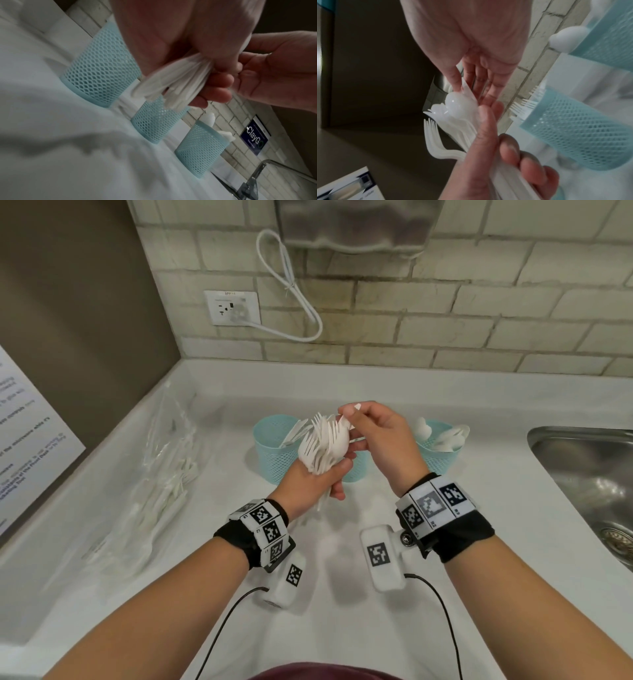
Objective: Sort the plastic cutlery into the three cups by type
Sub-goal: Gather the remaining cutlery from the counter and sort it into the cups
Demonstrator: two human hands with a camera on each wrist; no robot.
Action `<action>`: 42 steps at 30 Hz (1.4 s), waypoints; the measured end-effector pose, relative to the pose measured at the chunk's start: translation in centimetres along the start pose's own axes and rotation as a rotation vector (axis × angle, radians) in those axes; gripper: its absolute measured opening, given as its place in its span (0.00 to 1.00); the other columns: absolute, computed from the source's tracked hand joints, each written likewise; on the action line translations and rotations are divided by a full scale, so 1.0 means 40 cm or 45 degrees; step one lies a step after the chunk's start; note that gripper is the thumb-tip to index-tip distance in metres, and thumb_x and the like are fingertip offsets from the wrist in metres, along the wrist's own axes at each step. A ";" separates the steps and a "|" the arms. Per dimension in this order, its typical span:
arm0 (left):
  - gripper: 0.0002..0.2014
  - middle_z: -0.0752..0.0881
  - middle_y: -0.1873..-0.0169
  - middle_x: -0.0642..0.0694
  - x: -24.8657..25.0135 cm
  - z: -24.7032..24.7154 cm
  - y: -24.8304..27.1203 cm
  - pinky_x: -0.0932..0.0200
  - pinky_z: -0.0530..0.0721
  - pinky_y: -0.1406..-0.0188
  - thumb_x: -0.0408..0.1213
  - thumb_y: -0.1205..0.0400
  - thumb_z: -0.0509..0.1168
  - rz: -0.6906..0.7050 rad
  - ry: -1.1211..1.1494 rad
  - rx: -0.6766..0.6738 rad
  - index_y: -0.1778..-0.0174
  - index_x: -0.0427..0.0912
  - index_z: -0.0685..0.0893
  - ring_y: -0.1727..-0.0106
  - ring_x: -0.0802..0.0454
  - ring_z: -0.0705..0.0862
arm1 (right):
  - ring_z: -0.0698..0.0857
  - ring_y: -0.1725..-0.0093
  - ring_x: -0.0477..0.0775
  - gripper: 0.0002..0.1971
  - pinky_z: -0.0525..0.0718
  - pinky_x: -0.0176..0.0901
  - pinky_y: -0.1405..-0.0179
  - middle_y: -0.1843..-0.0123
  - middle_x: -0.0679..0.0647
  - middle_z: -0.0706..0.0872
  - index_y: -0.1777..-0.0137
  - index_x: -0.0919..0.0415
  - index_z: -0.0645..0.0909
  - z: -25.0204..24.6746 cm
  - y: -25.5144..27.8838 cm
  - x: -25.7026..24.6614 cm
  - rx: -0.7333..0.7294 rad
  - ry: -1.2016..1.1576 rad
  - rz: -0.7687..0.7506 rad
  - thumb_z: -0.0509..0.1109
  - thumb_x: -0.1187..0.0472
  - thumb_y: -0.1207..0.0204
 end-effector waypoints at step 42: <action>0.05 0.79 0.82 0.46 0.067 -0.203 -0.005 0.39 0.84 0.63 0.36 0.20 0.69 0.010 0.095 0.371 0.55 0.38 0.83 0.82 0.49 0.77 | 0.79 0.58 0.39 0.20 0.78 0.23 0.58 0.43 0.46 0.80 0.38 0.51 0.81 0.224 -0.062 -0.060 -0.228 0.369 -0.294 0.74 0.46 0.28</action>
Point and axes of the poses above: each hand's wrist, its own y-axis away from the middle knuckle, its own z-axis out of the palm, x = y × z, the point moved 2 cm from there along -y, towards the middle knuckle
